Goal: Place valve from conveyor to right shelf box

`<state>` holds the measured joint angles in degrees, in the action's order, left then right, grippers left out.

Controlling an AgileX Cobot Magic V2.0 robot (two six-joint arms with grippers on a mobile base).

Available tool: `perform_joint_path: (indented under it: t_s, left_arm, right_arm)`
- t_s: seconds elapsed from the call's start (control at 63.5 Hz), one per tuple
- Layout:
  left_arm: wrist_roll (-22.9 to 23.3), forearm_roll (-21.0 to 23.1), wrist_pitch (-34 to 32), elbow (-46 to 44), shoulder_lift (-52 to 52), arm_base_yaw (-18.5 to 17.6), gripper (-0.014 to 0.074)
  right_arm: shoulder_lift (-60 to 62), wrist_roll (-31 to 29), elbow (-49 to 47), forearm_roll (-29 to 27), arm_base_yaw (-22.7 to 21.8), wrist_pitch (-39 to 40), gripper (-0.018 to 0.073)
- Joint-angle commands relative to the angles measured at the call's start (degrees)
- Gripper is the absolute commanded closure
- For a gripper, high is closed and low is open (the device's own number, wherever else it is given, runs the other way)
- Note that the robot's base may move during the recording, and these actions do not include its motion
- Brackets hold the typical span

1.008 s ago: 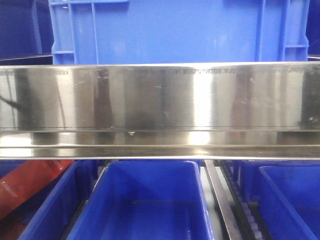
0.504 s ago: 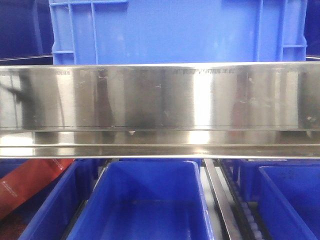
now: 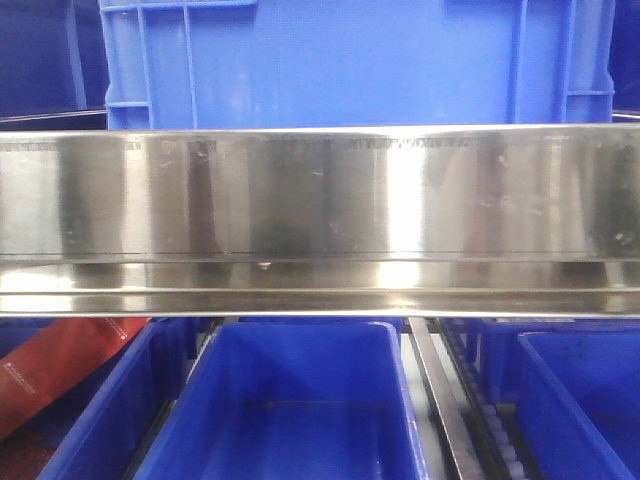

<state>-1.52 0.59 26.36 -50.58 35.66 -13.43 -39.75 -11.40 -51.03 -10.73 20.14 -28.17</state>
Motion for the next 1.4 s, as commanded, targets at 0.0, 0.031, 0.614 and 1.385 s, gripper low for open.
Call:
perform_joint_path:
  t_s: [0.0,0.031,0.614,1.385]
  left_arm:
    - [0.4,0.2,-4.4,6.2,-6.8,1.9,0.0708]
    - [0.4,0.2,-5.0,8.7,-9.6,2.5,0.0708]
    - [0.4,0.2,-8.1,29.5,-30.7,9.8,0.0708]
    - [0.4,0.2,-8.4,29.8,-30.7,9.8,0.0708]
  right_arm:
    - [4.2,0.9,5.2,0.7,-2.2,2.6,0.0718]
    - [6.0,1.0,7.3,0.7,-3.1,3.1,0.0718]
    - [27.1,1.0,29.9,0.7,-5.2,14.2,0.0718]
    - [27.1,1.0,29.9,0.7,-5.2,15.3,0.0718]
